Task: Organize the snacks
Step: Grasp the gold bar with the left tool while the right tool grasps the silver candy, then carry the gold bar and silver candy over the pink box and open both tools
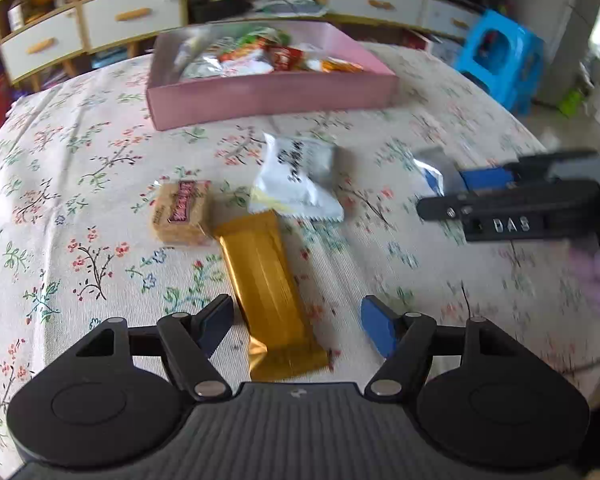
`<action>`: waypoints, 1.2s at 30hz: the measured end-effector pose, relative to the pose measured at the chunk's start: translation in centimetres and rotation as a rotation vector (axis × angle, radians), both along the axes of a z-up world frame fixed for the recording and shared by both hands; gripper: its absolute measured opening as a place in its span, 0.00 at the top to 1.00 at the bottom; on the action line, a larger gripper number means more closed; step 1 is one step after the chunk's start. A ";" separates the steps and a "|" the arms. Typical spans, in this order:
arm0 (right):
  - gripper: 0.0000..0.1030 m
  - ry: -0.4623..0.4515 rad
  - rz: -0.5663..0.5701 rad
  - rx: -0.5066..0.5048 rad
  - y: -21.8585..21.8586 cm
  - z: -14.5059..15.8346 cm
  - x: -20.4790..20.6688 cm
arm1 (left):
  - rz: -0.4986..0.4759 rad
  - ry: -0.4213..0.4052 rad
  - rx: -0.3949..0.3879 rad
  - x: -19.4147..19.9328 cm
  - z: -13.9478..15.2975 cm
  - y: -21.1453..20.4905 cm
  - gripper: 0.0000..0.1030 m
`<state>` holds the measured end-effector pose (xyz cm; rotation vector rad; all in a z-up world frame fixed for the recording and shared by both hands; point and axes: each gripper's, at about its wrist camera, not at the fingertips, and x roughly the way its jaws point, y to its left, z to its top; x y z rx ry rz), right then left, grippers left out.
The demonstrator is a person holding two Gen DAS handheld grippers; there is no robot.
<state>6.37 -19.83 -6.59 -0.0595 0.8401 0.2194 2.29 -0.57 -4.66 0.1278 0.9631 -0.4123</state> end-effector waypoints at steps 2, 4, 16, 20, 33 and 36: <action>0.44 -0.001 -0.010 0.001 -0.1 0.0 0.2 | 0.034 -0.003 0.002 0.5 0.1 0.0 0.48; 0.44 0.001 -0.016 -0.001 -0.1 0.0 0.4 | 0.062 0.000 0.006 0.8 0.3 0.2 0.60; 0.72 0.057 -0.048 0.072 -0.4 1.2 0.9 | 0.101 0.087 -0.067 1.0 1.1 1.5 0.74; 0.72 0.064 -0.065 0.100 -0.5 2.2 1.0 | 0.089 0.089 -0.095 1.1 1.9 1.4 0.74; 0.72 0.021 -0.121 0.232 -1.4 5.4 2.8 | 0.109 0.031 -0.207 2.9 4.3 1.0 0.74; 0.72 0.001 -0.147 0.280 -2.0 5.7 3.7 | 0.133 0.012 -0.239 4.0 4.6 1.0 0.74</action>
